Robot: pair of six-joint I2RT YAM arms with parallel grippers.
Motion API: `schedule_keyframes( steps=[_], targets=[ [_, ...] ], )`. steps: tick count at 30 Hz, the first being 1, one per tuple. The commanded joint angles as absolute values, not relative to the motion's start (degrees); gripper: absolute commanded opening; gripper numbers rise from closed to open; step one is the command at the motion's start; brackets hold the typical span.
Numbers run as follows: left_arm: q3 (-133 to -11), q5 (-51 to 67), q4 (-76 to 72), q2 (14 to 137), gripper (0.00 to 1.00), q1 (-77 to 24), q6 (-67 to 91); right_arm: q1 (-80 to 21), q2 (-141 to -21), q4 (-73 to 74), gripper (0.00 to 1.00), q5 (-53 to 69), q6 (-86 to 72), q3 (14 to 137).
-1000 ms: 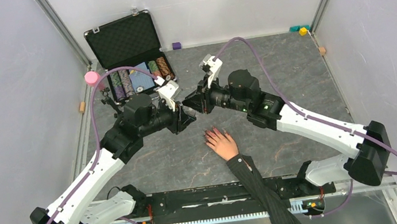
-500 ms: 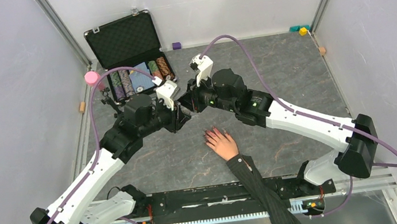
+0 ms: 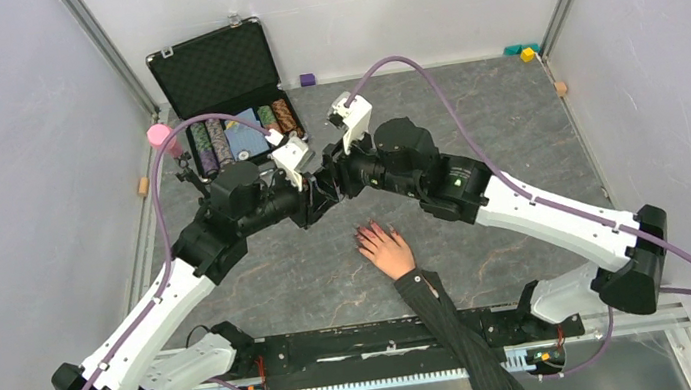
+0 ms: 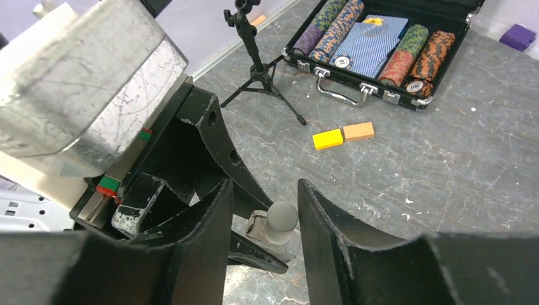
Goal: Paint the nails
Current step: Screw the nail polish bottle.
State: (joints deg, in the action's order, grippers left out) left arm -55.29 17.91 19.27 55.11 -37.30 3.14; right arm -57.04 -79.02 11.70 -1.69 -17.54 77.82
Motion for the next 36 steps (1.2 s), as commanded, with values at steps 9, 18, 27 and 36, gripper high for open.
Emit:
schedule_keyframes(
  steps=[9, 18, 27, 36],
  targets=[
    [-59.8, 23.9, 14.8, 56.4, 0.02, -37.1, 0.1, -56.8, -70.0, 11.9, 0.73, -4.5, -13.2, 76.4],
    [-60.1, 31.8, 14.2, 56.2, 0.02, -37.1, 0.2, -48.7, -64.3, 2.3, 0.81, 12.1, -14.6, 69.1],
    [-59.1, 52.3, 4.4, 56.4, 0.02, -37.1, 9.6, -45.0, -53.8, -20.8, 0.8, 24.6, -15.6, 52.6],
    [-58.2, 59.0, -1.6, 56.9, 0.02, -37.1, 14.4, -45.0, -52.8, -32.8, 0.74, 33.5, -20.2, 49.3]
  ],
)
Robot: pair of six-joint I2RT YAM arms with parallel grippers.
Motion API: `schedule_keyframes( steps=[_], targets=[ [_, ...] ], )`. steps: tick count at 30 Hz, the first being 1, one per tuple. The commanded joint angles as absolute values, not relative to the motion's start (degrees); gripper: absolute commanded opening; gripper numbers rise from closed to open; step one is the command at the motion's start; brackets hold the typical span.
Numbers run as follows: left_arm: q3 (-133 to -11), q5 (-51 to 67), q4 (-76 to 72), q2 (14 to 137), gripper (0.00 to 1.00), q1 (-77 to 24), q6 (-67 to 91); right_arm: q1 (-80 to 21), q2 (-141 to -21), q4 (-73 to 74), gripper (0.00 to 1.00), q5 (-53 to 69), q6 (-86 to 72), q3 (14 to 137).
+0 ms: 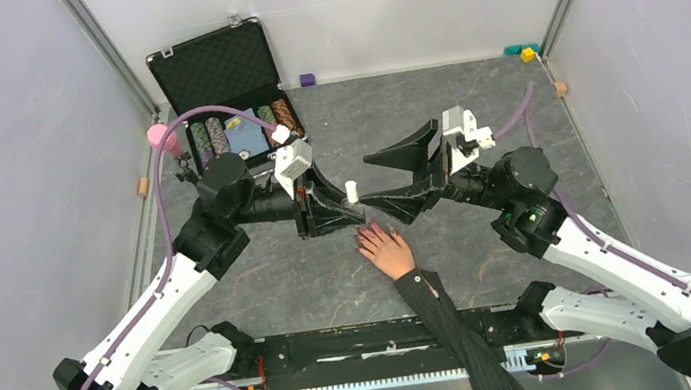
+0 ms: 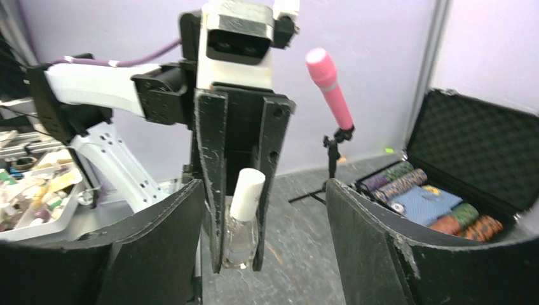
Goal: Paint the nails
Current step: Screw the nail polish bottle.
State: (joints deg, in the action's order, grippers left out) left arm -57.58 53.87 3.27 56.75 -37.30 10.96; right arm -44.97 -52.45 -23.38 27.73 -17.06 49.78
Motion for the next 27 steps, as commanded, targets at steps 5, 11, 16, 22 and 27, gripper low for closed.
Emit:
schedule_keyframes(
  steps=[5, 11, 16, 22, 27],
  targets=[
    [-58.2, 59.2, -1.5, 57.1, 0.02, -37.1, 14.4, -45.0, -56.0, -37.6, 0.66, 38.6, -25.1, 50.5],
    [-58.4, 58.5, -0.6, 57.5, 0.02, -37.1, 14.0, -45.0, -59.9, -41.6, 0.57, 44.8, -30.5, 52.6],
    [-58.5, 58.2, -0.3, 57.6, 0.02, -37.2, 13.5, -45.0, -61.4, -40.6, 0.49, 46.4, -31.3, 53.6],
    [-58.9, 57.0, 1.9, 57.5, 0.02, -37.2, 12.4, -45.0, -62.8, -37.1, 0.39, 46.1, -30.9, 54.8],
    [-59.1, 54.9, 3.6, 56.6, 0.02, -37.2, 10.7, -45.0, -63.2, -33.1, 0.27, 45.7, -29.3, 55.4]
  ],
)
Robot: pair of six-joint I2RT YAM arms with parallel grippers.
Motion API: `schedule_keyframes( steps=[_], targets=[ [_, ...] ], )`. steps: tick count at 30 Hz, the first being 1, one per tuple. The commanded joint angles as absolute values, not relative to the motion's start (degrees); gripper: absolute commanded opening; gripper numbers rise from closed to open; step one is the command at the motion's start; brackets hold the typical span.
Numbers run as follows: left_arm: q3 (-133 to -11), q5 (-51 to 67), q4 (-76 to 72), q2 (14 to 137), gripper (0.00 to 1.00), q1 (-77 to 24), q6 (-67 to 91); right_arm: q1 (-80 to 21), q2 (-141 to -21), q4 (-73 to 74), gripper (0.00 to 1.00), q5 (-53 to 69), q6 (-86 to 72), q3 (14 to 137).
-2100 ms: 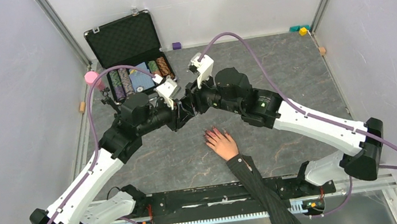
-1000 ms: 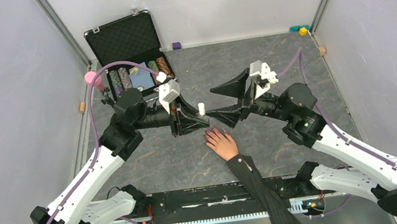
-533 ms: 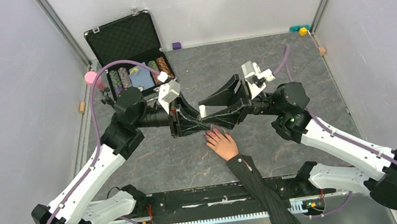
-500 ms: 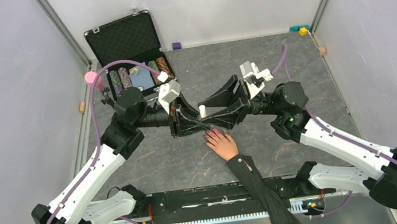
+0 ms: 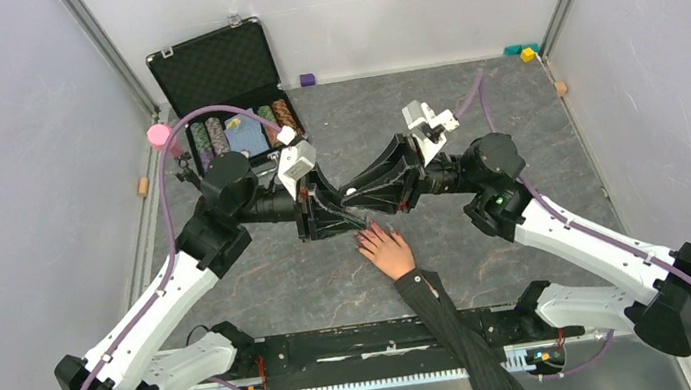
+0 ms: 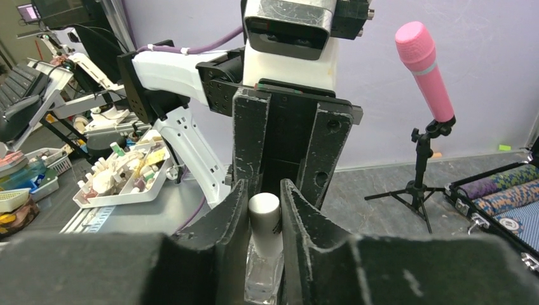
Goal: Paint the nails
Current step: Screw the nail polish bottle.
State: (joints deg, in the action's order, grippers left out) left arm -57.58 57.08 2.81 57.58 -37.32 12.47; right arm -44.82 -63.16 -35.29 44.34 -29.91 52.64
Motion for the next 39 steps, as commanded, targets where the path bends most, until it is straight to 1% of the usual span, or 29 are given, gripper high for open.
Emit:
schedule_keyframes(
  steps=[1, 3, 6, 12, 14, 20, 25, 33, 39],
  targets=[
    [-59.0, 54.4, 3.7, 56.5, 0.02, -37.2, 10.5, -45.0, -63.2, -32.6, 0.24, 45.7, -29.2, 55.4],
    [-58.9, 53.4, 3.7, 56.1, 0.02, -37.2, 10.3, -45.0, -63.1, -31.4, 0.21, 45.7, -28.7, 55.5],
    [-58.7, 51.3, 4.0, 55.5, 0.02, -37.2, 9.8, -45.0, -62.9, -28.9, 0.19, 45.7, -27.4, 55.6],
    [-57.8, 43.9, 4.1, 53.4, 0.02, -37.2, 8.9, -45.0, -62.0, -25.0, 0.03, 44.0, -25.4, 55.0],
    [-57.4, 41.6, 4.0, 52.8, 0.02, -37.2, 8.7, -45.0, -61.7, -24.5, 0.0, 43.0, -25.1, 54.4],
    [-56.0, 35.6, 2.8, 51.0, 0.02, -37.2, 8.2, -45.1, -61.5, -17.1, 0.0, 34.5, -23.2, 54.7],
    [-56.2, 33.5, 4.2, 51.5, 0.02, -37.1, 7.1, -45.5, -62.1, -13.2, 0.0, 31.2, -22.7, 55.5],
    [-57.0, 31.5, 6.6, 53.1, 0.02, -37.2, 5.5, -48.8, -65.5, -2.0, 0.0, 25.1, -18.4, 61.5],
    [-57.0, 27.8, 7.7, 53.4, 0.02, -37.2, 4.6, -51.5, -69.2, 4.6, 0.0, 21.5, -18.3, 65.3]
  ],
)
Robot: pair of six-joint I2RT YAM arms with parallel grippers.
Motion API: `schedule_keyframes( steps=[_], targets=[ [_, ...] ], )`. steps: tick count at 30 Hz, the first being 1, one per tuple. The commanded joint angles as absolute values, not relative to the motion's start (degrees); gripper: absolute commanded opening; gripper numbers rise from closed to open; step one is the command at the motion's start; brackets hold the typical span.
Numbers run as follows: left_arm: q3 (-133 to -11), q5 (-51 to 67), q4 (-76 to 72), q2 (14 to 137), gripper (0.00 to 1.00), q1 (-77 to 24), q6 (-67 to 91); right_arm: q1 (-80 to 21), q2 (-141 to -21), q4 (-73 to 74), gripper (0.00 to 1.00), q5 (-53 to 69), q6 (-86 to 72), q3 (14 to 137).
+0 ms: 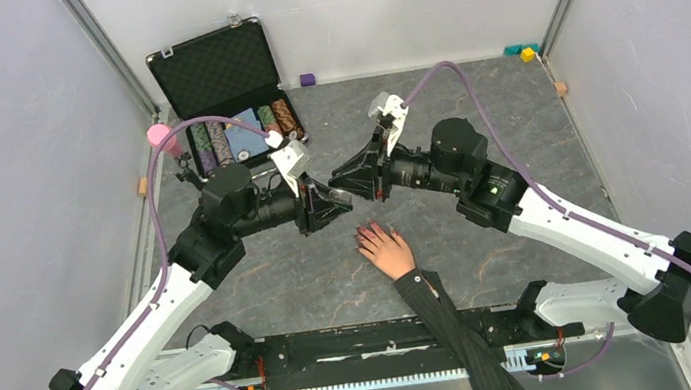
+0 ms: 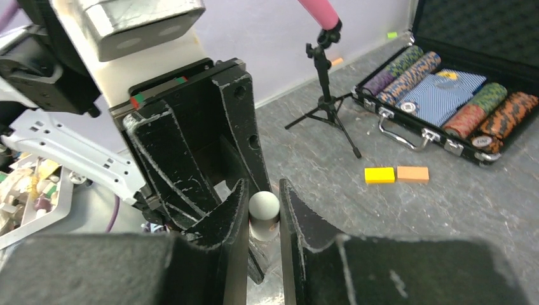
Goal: Paint the nails
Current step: Screw the nail polish bottle.
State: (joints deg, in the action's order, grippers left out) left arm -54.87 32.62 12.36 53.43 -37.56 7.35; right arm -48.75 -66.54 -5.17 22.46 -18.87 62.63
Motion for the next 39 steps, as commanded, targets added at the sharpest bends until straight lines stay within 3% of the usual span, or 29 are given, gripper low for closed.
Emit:
schedule_keyframes(
  steps=[1, 9, 21, 25, 30, 39],
  targets=[
    [-57.0, 26.9, 7.9, 53.4, 0.02, -37.2, 4.5, -51.9, -69.8, 5.5, 0.0, 20.8, -18.7, 65.6],
    [-56.9, 16.2, 9.3, 53.2, 0.02, -37.2, 4.2, -52.9, -74.0, 8.2, 0.0, 15.7, -25.0, 66.5],
    [-57.2, 14.6, 10.6, 56.1, 0.02, -37.2, 3.1, -53.7, -78.2, 8.7, 0.0, 7.7, -27.6, 71.3],
    [-57.3, 15.1, 10.9, 56.4, 0.02, -37.2, 2.9, -53.5, -78.9, 10.4, 0.15, 6.2, -24.0, 76.2],
    [-57.8, 16.2, 11.6, 56.8, 0.02, -37.2, 2.5, -52.3, -79.2, 14.0, 0.4, 2.0, -19.2, 84.0],
    [-58.8, 18.7, 12.8, 57.2, 0.02, -37.2, 2.8, -47.1, -77.7, 14.7, 0.62, 1.2, -15.7, 90.3]
  ],
)
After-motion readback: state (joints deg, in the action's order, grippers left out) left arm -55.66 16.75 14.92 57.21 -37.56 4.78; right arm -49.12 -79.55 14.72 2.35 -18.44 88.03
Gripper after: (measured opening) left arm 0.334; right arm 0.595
